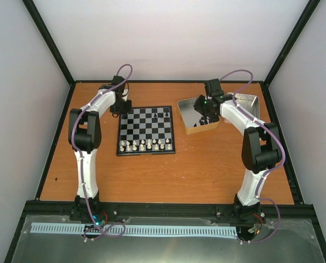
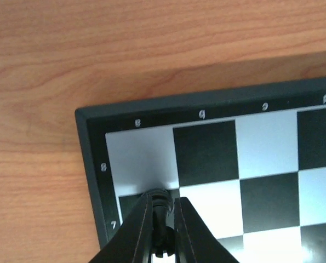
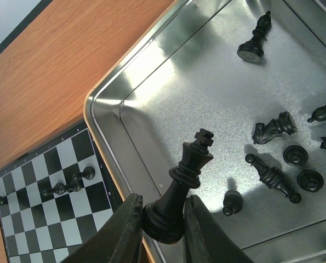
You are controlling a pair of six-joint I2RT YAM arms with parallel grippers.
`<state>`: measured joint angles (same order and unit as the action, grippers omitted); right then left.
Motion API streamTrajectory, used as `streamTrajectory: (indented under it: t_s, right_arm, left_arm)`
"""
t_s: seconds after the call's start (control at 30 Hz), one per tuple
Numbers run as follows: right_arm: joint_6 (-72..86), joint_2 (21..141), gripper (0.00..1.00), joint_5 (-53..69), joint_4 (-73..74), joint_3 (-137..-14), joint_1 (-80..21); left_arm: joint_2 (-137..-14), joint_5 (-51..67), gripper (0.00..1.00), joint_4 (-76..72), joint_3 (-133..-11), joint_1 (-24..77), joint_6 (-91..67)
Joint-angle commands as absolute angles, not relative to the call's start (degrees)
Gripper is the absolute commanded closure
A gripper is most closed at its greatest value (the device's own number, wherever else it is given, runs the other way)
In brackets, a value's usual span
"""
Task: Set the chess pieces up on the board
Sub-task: Place the chess piece on the chessboard.
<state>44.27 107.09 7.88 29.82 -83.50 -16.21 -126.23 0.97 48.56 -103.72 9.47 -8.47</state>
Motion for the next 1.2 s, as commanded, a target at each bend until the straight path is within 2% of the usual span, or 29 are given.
streamTrajectory:
  t_s: [0.0, 0.6, 0.73, 1.03, 1.17]
  right_arm:
    - [43.52, 107.23, 0.8, 6.29, 30.47, -85.59, -16.41]
    - [43.33, 106.63, 0.8, 5.9, 30.78, -85.77, -16.39]
    - [43.41, 106.7, 0.8, 5.98, 30.67, -85.72, -16.39]
    - [43.18, 106.44, 0.8, 5.62, 30.73, -85.95, -16.46]
    - [43.15, 106.28, 0.8, 5.45, 30.83, -85.85, -16.69]
  left_arm:
    - [-128.74, 1.63, 0.98, 49.1, -108.02, 9.14, -9.57]
    - [-131.43, -1.59, 0.95, 50.75, -110.37, 9.05, -10.19]
    - [-131.44, -2.18, 0.89, 51.24, -110.21, 9.05, -10.11]
    - [-130.71, -0.52, 0.68, 51.63, -113.38, 9.06, -10.16]
    - [-130.52, -0.71, 0.64, 51.94, -115.33, 9.05, -9.89]
